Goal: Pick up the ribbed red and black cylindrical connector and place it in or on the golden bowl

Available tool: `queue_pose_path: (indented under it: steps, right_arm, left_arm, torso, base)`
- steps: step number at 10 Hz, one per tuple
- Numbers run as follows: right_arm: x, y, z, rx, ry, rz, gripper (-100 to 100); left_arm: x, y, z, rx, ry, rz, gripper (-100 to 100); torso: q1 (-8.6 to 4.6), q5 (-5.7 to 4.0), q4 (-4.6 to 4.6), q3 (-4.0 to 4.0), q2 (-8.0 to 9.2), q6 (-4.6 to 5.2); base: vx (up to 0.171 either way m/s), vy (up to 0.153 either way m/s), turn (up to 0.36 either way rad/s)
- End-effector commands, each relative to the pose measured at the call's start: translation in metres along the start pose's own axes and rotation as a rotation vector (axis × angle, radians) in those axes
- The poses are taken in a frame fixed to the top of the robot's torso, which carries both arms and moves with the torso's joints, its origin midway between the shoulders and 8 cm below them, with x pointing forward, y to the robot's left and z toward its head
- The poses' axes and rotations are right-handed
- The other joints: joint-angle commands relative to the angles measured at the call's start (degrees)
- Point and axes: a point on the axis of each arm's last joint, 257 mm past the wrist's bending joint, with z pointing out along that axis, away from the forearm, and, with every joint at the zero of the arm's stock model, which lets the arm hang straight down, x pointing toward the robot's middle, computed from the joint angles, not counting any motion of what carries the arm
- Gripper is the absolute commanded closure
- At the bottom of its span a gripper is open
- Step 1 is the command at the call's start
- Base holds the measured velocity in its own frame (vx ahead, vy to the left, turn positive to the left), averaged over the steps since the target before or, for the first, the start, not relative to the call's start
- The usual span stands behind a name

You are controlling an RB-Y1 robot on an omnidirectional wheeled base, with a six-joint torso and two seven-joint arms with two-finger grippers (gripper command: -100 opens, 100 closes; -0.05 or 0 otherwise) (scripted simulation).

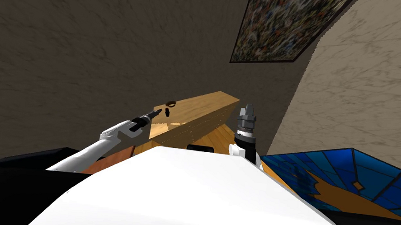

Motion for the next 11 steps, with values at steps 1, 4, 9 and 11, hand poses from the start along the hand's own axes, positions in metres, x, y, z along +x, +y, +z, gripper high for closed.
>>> queue_pose_path:
  steps: [1,4,9,11]
  right_arm:
    - [0.000,0.000,0.000,0.000,0.000,0.000,0]
    - [0.000,0.000,0.000,0.000,0.000,0.000,0]
    - [0.000,0.000,0.000,0.000,0.000,0.000,0]
    - [0.000,0.000,0.000,0.000,0.000,0.000,0]
  left_arm:
    - [0.000,0.016,-0.003,-0.034,0.021,0.013,-100]
    - [0.012,0.059,-0.013,-0.131,0.084,0.028,-100]
    - [0.022,0.119,-0.036,-0.270,0.158,0.055,-100]
    - [0.022,0.137,-0.044,-0.311,0.177,0.066,-100]
  torso:
    - [0.00,0.00,0.00,0.00,0.00,0.00]
    - [0.21,0.03,0.02,0.06,0.11,-0.02]
    - [0.21,0.04,0.07,0.16,0.29,-0.06]
    - [0.26,0.06,0.08,0.20,0.34,-0.02]
  base:
    - [0.077,-0.087,-0.027]
    - [0.070,-0.065,-0.103]
    - [0.038,-0.057,-0.061]
    - [0.026,-0.053,-0.117]
